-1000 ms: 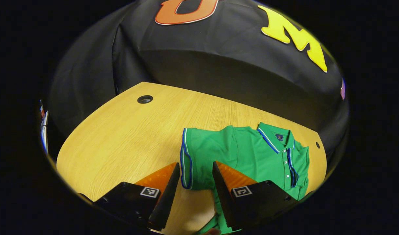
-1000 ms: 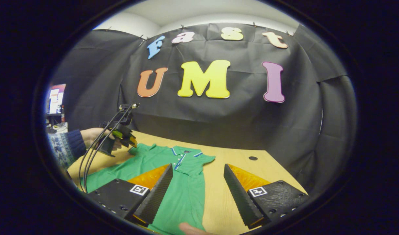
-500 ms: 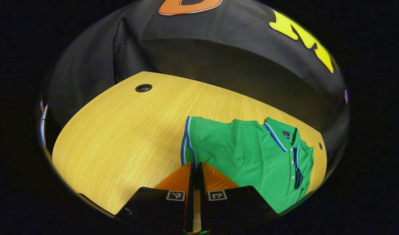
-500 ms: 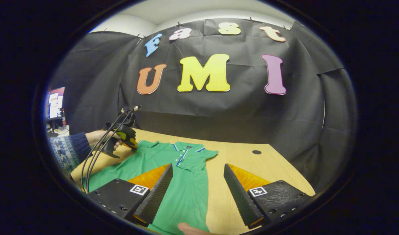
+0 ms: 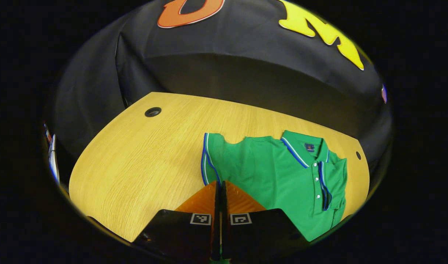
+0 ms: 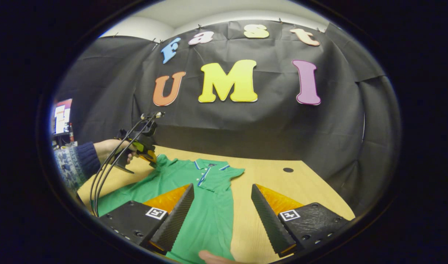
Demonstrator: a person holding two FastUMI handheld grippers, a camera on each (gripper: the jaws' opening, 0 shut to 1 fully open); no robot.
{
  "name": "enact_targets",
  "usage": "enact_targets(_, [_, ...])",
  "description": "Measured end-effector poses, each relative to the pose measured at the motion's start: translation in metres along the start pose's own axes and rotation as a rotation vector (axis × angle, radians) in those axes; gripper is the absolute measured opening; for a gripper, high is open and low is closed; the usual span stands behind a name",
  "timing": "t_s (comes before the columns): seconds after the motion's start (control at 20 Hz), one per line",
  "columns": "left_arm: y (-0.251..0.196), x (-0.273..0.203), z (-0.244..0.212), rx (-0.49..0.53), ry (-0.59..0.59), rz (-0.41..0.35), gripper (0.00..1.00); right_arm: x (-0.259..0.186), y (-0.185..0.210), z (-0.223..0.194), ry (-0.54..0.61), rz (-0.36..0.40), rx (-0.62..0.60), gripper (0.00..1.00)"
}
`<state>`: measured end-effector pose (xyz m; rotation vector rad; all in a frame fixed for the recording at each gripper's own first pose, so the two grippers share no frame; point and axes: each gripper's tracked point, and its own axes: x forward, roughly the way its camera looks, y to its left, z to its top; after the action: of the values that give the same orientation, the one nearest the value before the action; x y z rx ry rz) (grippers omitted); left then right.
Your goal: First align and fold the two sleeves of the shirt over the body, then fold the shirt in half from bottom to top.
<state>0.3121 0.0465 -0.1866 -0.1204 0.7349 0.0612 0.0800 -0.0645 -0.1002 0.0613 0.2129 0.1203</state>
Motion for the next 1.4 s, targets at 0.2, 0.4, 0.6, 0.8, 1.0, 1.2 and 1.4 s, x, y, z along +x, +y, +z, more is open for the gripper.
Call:
enact_targets(0.2, [-0.055,-0.005,-0.003,0.108,0.007,-0.063,0.05,0.002,-0.006,-0.003,0.012,-0.004,0.023,0.95])
enact_targets(0.4, [-0.105,-0.007,-0.018,0.128,0.039,-0.147,0.05,0.005,-0.017,-0.003,0.010,-0.034,0.016,0.95])
enact_targets(0.6, [-0.132,-0.037,-0.008,0.174,-0.030,-0.235,0.46,0.004,-0.020,-0.003,0.015,-0.042,0.024,0.95])
enact_targets(0.8, [-0.127,-0.080,0.006,0.237,-0.150,-0.209,0.84,-0.002,-0.019,0.002,0.018,-0.061,0.033,0.97])
enact_targets(1.0, [-0.112,-0.141,0.010,0.240,-0.271,-0.198,0.90,-0.021,-0.016,0.015,0.030,-0.080,0.062,0.97])
enact_targets(1.2, [-0.093,-0.203,-0.001,0.224,-0.383,-0.205,0.92,-0.053,-0.009,0.028,0.017,-0.103,0.049,0.95])
enact_targets(1.4, [-0.071,-0.249,-0.044,0.241,-0.431,-0.209,0.95,-0.087,-0.007,0.029,0.008,-0.113,-0.007,0.95])
